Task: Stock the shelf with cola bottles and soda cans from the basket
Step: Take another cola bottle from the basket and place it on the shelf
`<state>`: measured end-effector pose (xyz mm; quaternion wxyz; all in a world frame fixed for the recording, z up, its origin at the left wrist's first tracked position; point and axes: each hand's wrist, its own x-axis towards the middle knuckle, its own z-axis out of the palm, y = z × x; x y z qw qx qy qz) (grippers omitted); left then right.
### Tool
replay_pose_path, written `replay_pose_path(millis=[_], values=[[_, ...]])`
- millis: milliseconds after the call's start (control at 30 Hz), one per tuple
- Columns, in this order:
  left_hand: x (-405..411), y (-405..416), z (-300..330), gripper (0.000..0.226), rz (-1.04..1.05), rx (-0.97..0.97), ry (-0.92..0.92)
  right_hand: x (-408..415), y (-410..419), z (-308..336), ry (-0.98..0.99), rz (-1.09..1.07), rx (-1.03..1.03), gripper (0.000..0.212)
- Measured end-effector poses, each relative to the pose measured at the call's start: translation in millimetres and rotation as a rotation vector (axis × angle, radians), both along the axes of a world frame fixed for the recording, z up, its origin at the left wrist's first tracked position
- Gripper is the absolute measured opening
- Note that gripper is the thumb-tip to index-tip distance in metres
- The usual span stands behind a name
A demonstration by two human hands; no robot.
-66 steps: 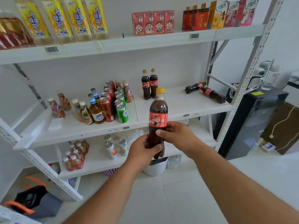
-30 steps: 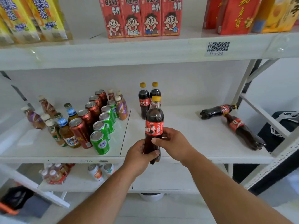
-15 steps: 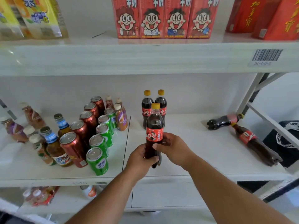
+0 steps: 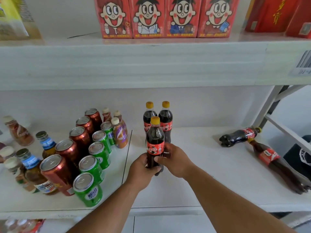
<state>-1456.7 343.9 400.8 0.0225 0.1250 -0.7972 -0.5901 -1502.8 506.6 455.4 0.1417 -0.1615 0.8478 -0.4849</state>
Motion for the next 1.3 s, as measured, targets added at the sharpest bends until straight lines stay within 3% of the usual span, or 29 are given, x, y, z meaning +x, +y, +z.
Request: replay_pose_path(millis=[167,333,467,733,800,900,967,1033,1300], values=[[-19,1,-11,0.039,0.03,-0.028,0.003,-16,1,-12,-0.007,-0.004,0.011,0.053],[-28,0,-23,0.04,0.081,0.065,0.026,-27,-3,-19,-0.005,0.018,0.006,0.059],[-31,-8,-31,0.041,0.057,0.07,0.051,-27,-10,-26,-0.015,0.02,-0.013,0.056],[-26,-18,-22,0.043,-0.044,-0.01,-0.072,-2,-14,-40,-0.165,-0.156,-0.113,0.054],[-22,-19,-14,0.04,0.013,0.07,-0.099,8,-17,-40,-0.25,-0.242,-0.129,0.055],[-23,-20,-9,0.038,0.201,0.39,-0.138,12,-22,-41,-0.276,-0.345,-0.171,0.048],[-25,-19,-6,0.04,0.212,0.509,-0.154,11,-26,-39,-0.31,-0.376,-0.23,0.044],[-25,-15,-3,0.038,0.151,0.549,-0.154,11,-33,-38,-0.333,-0.357,-0.3,0.036],[-36,-20,-6,0.033,0.117,0.531,-0.138,4,-50,-39,-0.369,-0.371,-0.389,0.04]])
